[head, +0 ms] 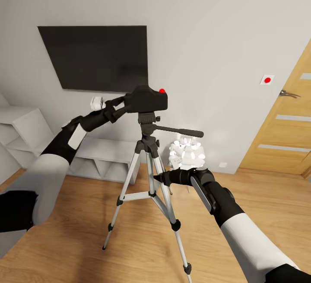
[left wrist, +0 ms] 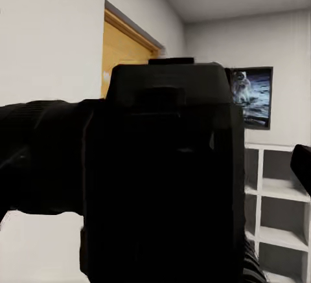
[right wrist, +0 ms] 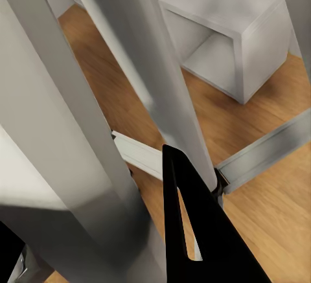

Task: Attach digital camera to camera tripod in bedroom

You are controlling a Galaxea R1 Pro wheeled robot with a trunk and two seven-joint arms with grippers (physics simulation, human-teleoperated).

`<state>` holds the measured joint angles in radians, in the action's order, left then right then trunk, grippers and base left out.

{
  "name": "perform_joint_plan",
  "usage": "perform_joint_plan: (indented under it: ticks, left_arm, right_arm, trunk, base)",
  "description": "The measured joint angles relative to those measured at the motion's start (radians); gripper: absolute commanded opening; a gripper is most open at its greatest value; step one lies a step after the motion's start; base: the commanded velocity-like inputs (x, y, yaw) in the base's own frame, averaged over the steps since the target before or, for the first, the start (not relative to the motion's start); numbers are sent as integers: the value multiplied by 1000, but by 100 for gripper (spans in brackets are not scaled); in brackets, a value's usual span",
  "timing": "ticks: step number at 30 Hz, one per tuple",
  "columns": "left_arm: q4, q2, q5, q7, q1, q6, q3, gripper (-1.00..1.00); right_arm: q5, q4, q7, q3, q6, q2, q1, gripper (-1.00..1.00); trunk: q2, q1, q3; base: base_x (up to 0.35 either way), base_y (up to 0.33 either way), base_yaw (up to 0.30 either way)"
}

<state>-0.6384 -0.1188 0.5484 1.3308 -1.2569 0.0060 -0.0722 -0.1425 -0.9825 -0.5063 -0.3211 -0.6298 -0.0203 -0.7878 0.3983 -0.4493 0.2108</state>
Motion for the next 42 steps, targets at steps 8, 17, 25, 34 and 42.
perform_joint_plan:
  ticks: [8, 17, 25, 34, 42]
  left_arm:
    - [-150, -5, 163, -17, 0, 103, 122, 100]
    - [-18, -91, 155, -159, 0, 215, 200, 100]
    - [533, -158, 113, -208, 3, 170, 197, 100]
    - [632, -217, 134, -226, 343, 36, 198, 100]
    - [637, -186, 149, -355, 602, 38, 197, 100]
  right_arm:
    - [0, 0, 0, 0, 0, 0, 0, -100]
    - [1, -2, 0, 1, -3, 0, 0, -100]
    - [0, -5, 0, 1, -8, 1, 0, -100]
    - [3, -7, -1, 2, -11, 0, 0, -100]
    - [4, -8, -1, 2, -12, 0, 0, -100]
  trunk:
    - [0, 0, 0]
    - [0, 0, 0]
    - [0, 0, 0]
    - [0, 0, 0]
    - [0, 0, 0]
  base:
    - [0, 0, 0]
    - [0, 0, 0]
    - [0, 0, 0]
    - [0, 0, 0]
    - [0, 0, 0]
